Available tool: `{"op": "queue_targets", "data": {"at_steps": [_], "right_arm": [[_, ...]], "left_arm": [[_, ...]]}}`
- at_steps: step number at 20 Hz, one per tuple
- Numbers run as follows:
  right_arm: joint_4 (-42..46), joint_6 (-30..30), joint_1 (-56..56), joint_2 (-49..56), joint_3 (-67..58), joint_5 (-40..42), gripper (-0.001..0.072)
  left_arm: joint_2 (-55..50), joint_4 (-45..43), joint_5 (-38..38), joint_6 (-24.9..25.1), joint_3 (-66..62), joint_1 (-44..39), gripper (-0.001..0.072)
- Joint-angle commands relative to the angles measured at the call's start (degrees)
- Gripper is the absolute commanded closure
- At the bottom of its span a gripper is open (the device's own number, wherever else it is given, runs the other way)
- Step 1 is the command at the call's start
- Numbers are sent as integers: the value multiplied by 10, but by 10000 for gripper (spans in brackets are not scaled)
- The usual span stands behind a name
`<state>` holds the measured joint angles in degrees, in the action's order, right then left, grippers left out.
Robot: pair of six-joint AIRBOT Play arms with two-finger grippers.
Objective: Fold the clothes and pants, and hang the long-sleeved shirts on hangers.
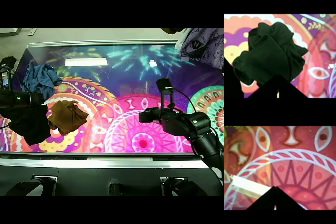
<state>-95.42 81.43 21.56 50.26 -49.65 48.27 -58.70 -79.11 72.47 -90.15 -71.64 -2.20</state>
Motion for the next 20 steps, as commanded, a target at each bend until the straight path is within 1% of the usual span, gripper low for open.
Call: {"op": "queue_targets", "data": {"at_steps": [1, 9, 10, 11, 12, 13, 14, 17, 20], "right_arm": [[0, 0, 0, 0, 0, 0, 680], [0, 0, 0, 0, 0, 0, 680], [0, 0, 0, 0, 0, -2, 680], [0, 0, 0, 0, 0, -4, 680], [-1, 0, 0, 0, 0, -4, 680], [-1, 0, 0, 0, 0, -4, 680], [0, 0, 0, 0, 0, -4, 680], [-1, 0, 0, 0, 0, -3, 680], [-1, 0, 0, 0, 0, -2, 680]], "left_arm": [[0, 0, 0, 0, 0, 0, 690], [0, 0, -1, 0, 0, 0, 690], [0, 2, -1, -6, 0, 0, 690], [0, 2, -1, -22, 0, 0, 665], [-1, 0, -4, -38, 0, 0, 515], [-7, -3, -1, -52, 1, 0, 144], [-20, -7, 1, -61, 3, 0, -13], [-84, -6, -11, -61, 30, 0, -13], [-163, -4, -53, -61, 61, 0, -13]]}}
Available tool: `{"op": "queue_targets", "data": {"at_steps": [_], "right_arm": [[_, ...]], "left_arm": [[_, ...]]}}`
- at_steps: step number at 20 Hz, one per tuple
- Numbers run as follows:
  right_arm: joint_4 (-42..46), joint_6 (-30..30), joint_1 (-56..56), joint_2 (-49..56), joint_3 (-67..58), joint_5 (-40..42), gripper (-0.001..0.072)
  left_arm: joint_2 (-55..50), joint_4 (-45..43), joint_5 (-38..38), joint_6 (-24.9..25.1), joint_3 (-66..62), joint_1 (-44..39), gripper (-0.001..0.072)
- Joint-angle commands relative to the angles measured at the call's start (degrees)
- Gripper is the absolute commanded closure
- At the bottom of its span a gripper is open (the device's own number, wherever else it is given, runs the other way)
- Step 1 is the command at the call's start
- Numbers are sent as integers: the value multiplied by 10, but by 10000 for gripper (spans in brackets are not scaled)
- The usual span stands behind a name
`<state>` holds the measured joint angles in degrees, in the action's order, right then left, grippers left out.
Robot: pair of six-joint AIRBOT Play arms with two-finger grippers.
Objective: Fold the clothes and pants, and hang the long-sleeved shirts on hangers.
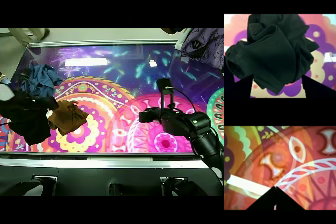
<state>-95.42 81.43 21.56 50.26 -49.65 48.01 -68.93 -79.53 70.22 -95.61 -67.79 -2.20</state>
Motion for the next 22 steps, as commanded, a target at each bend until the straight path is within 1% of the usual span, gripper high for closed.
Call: {"op": "queue_targets", "data": {"at_steps": [1, 3, 6, 7, 8, 9, 12, 14, 16, 19, 21, 22], "right_arm": [[-1, 0, 0, 0, 0, 1, 680], [-1, 0, 0, 0, 0, 1, 680], [-1, 0, 0, 0, 0, 2, 680], [-1, -1, 0, 0, 0, 2, 680], [-1, -1, 1, 0, 0, 2, 680], [-1, -1, 0, 0, 0, 3, 679], [2, 0, 0, -2, 0, 35, 678], [20, 0, 0, -12, 0, 82, 678], [54, -1, 0, -30, 0, 131, 678], [120, -2, 0, -66, 0, 199, 666], [154, -3, 0, -85, 0, 236, 557], [167, -3, 0, -90, 0, 251, 559]], "left_arm": [[-86, 0, -47, -7, 24, 0, -13], [-126, 4, -78, -7, 24, 0, -13], [-167, 39, -112, -7, 24, 0, -13], [-176, 59, -113, -7, 24, 0, 66], [-179, 85, -110, -7, 24, 0, 472], [-178, 116, -101, 1, 22, 0, 683], [-170, 229, -69, 38, -2, -25, 693], [-158, 292, -67, 54, -22, -80, 693], [-158, 330, -76, 56, -45, -160, 693], [-167, 345, -170, 50, -49, -299, 693], [-195, 345, -245, 20, -49, -379, 693], [-213, 345, -282, 8, -49, -414, 689]]}}
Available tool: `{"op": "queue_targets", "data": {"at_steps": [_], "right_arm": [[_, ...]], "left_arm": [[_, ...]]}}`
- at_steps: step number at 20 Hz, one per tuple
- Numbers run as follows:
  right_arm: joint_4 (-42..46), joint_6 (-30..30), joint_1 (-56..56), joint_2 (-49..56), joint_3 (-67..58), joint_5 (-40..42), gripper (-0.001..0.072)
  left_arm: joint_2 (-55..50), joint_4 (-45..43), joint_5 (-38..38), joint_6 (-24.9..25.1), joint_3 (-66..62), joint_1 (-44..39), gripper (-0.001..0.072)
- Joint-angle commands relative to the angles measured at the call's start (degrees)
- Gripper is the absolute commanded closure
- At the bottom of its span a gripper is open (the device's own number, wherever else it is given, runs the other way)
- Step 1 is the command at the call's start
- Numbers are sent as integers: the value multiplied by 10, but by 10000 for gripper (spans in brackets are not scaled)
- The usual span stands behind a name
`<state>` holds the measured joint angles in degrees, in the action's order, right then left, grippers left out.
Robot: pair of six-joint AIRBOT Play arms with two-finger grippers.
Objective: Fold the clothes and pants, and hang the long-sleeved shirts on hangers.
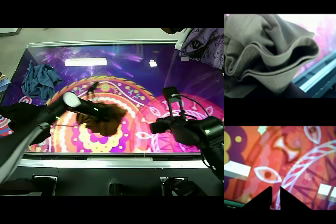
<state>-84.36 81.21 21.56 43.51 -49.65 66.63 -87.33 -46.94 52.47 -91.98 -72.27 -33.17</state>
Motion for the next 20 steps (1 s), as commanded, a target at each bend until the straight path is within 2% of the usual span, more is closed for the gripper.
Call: {"op": "queue_targets", "data": {"at_steps": [1, 2, 3, 4, 5, 6, 8, 9, 11, 12, 13, 15, 16, 19, 20], "right_arm": [[63, 0, 0, -23, 0, 73, 558], [66, 0, 0, -23, 0, 71, 558], [68, 0, 0, -23, 0, 58, 550], [77, 6, 0, -23, 0, 44, 447], [100, 26, 0, -23, 0, 37, 347], [139, 32, 0, -23, 0, 36, 342], [197, -34, -12, -23, 0, 28, 319], [177, -59, -38, -23, 0, 16, 316], [98, -86, -137, -11, 1, -28, 316], [19, -84, -205, 4, 4, -52, 316], [-93, -61, -275, 28, 11, -70, 316], [-344, 54, -372, 93, 38, -71, 311], [-426, 105, -388, 131, 50, -57, 287], [-534, 191, -359, 232, 67, -36, 216], [-560, 211, -338, 259, 67, -42, 216]], "left_arm": [[-47, 19, -131, -32, -5, -130, 675], [-65, 20, -150, -32, -5, -149, 603], [-76, 19, -157, -35, -5, -156, 462], [-81, 19, -159, -35, -5, -154, 299], [-79, 19, -154, -35, -5, -139, 199], [-70, 19, -135, -34, -8, -115, 164], [-34, 5, -71, -9, -9, -43, 164], [-8, -19, -30, -6, -9, 1, 160], [47, -86, 40, -6, -8, 84, 151], [75, -121, 65, -6, -7, 125, 151], [96, -143, 85, -6, -7, 162, 152], [122, -155, 112, -6, -7, 230, 152], [127, -155, 121, -6, -7, 259, 153], [123, -155, 133, -6, -7, 309, 153], [123, -155, 132, -6, -7, 318, 153]]}}
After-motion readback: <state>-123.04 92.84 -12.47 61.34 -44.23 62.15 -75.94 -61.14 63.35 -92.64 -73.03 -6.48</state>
